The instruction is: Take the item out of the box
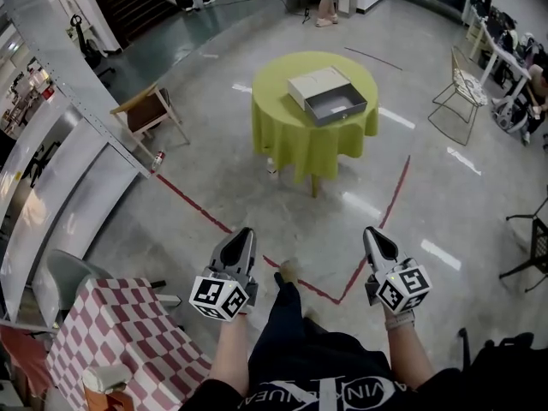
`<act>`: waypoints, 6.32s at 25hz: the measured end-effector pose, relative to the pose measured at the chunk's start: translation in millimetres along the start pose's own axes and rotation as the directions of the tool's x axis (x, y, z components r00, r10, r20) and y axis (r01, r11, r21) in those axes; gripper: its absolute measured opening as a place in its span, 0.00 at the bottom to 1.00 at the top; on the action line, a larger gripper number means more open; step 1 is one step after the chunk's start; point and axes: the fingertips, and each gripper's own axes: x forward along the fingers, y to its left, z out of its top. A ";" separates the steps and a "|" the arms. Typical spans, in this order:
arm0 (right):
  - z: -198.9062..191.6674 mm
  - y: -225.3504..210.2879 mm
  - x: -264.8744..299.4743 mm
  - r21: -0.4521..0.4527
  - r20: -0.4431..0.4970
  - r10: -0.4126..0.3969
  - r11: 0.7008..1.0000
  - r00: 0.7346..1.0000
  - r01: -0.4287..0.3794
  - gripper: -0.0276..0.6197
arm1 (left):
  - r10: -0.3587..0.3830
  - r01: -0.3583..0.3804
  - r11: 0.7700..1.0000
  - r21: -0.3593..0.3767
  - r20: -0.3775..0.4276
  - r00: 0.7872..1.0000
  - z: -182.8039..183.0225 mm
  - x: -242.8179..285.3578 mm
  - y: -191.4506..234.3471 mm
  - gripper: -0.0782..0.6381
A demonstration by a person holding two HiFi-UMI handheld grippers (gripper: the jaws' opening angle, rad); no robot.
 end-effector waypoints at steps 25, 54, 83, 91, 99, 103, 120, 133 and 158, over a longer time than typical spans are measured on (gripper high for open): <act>39.5 -85.5 152.6 0.038 -0.026 -0.076 0.996 0.997 0.077 0.05 | -0.162 0.161 0.987 -0.025 -0.058 0.985 18.4 205.1 61.3 0.15; 59.8 -154.8 236.8 0.060 -0.035 -0.174 0.983 0.984 0.176 0.05 | -0.293 0.286 0.955 -0.075 -0.109 0.950 16.6 337.7 101.6 0.15; 48.8 -262.9 363.2 0.070 -0.218 0.138 0.990 0.966 -0.126 0.05 | -0.174 0.163 0.984 -0.074 -0.165 0.971 -10.3 464.3 103.8 0.15; 44.9 -286.3 383.2 0.034 -0.295 0.236 0.971 0.926 -0.236 0.05 | -0.137 0.123 0.989 -0.082 -0.197 0.971 -19.2 496.0 93.7 0.15; 33.4 -288.1 392.1 0.034 -0.339 0.335 0.938 0.879 -0.345 0.05 | -0.083 0.064 0.994 -0.092 -0.225 0.971 -37.7 495.7 94.1 0.15; 37.6 -290.3 395.8 0.005 -0.349 0.362 0.923 0.864 -0.385 0.05 | -0.090 0.067 0.992 -0.103 -0.241 0.966 -43.4 500.1 89.5 0.15; 27.2 -293.4 442.7 -0.171 -0.699 0.363 0.751 0.616 -0.637 0.09 | -0.138 0.104 0.985 -0.137 -0.271 0.953 -60.4 526.6 109.6 0.15; -6.9 -300.2 458.9 -0.019 -0.908 0.345 0.535 0.239 -0.845 0.16 | -0.123 0.092 0.989 -0.116 -0.291 0.949 -65.5 544.2 112.4 0.15; -58.3 -291.0 458.6 0.144 -0.989 -0.013 0.173 -0.148 -0.974 0.29 | -0.091 0.046 0.984 -0.174 -0.260 0.961 -68.6 540.0 118.8 0.15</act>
